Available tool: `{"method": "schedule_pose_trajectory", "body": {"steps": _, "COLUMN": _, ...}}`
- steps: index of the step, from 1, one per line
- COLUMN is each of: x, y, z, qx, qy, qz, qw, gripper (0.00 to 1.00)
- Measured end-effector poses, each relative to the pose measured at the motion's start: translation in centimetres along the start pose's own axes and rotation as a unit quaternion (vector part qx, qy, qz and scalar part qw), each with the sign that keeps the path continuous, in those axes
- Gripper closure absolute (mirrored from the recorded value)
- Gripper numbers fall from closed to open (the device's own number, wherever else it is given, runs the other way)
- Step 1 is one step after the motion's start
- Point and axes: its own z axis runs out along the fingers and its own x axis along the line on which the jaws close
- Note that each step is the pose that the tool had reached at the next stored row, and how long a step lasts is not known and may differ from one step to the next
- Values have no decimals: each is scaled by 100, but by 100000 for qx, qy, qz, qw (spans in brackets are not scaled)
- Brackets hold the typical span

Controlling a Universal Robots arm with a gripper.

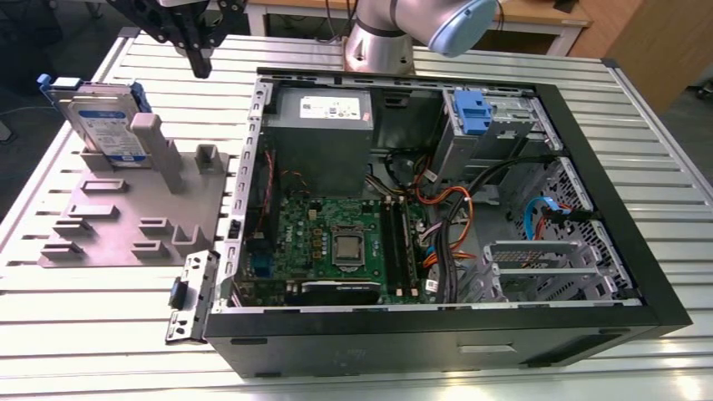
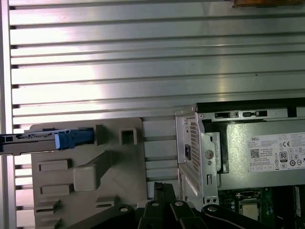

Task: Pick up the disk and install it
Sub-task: 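Reach for the disk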

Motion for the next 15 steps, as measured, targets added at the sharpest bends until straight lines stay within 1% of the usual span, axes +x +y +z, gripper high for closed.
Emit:
{"method": "schedule_pose_trajectory", "body": {"steps": 7, "x": 12, "y": -1, "z": 0, "qx": 2, "qy": 0, "qz": 4, "qw": 100000, "gripper": 89}}
{"method": "schedule_pose_trajectory", "body": {"steps": 15, "x": 43, "y": -3, "z": -1, "qx": -1, "qy": -3, "qz": -3, "qw": 100000, "gripper": 89}}
